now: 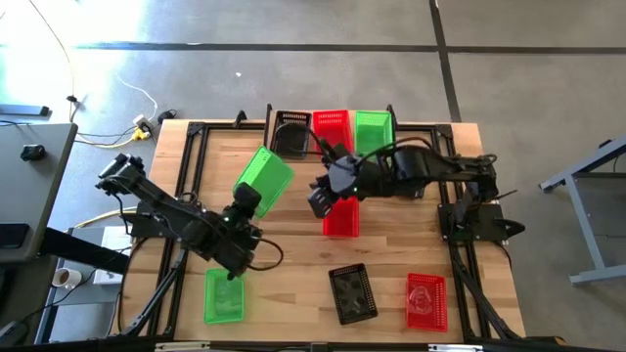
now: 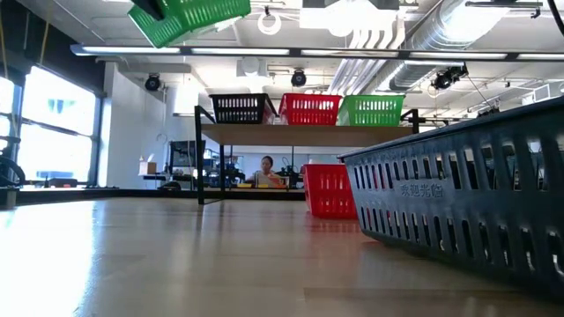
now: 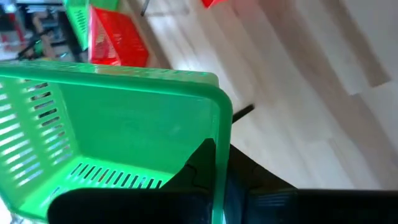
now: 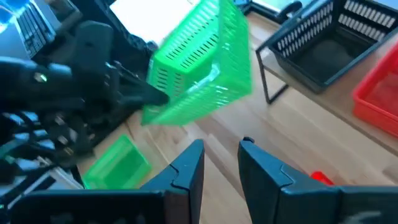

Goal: Stack baskets on shelf by color
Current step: Stack the top green bin on the green bin on the shelf

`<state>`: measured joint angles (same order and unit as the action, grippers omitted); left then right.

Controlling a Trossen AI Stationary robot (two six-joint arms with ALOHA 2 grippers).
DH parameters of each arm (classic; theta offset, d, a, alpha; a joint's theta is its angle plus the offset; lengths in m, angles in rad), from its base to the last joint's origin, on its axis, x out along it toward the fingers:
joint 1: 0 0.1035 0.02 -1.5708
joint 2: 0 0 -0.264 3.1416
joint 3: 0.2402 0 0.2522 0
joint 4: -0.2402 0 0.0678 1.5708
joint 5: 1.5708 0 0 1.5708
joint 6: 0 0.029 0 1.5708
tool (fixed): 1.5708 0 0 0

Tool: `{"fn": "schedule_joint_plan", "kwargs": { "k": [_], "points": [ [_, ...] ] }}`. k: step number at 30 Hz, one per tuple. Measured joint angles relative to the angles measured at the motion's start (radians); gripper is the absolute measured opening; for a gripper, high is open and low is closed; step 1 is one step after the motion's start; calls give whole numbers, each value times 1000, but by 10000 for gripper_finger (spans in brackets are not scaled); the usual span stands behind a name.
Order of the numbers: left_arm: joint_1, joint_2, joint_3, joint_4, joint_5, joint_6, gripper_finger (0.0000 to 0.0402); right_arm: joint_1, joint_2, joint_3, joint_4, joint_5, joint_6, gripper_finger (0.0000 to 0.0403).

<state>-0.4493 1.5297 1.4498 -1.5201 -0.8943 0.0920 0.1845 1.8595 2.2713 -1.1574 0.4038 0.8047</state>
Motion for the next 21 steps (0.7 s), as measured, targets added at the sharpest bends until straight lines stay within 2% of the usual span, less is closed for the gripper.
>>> {"fn": "schedule_joint_plan", "kwargs": {
  "k": [12, 17, 21],
  "points": [
    [67, 103, 0, -3, -37, -193, 0, 9, -1, -166, 180, 88, 0, 88],
    [90, 112, 0, 1, -61, -194, 0, -21, 0, -214, 257, 79, 8, 114],
    [112, 112, 0, -1, -60, -192, 0, -58, 2, -251, 333, 51, 92, 140]
  ]
}}
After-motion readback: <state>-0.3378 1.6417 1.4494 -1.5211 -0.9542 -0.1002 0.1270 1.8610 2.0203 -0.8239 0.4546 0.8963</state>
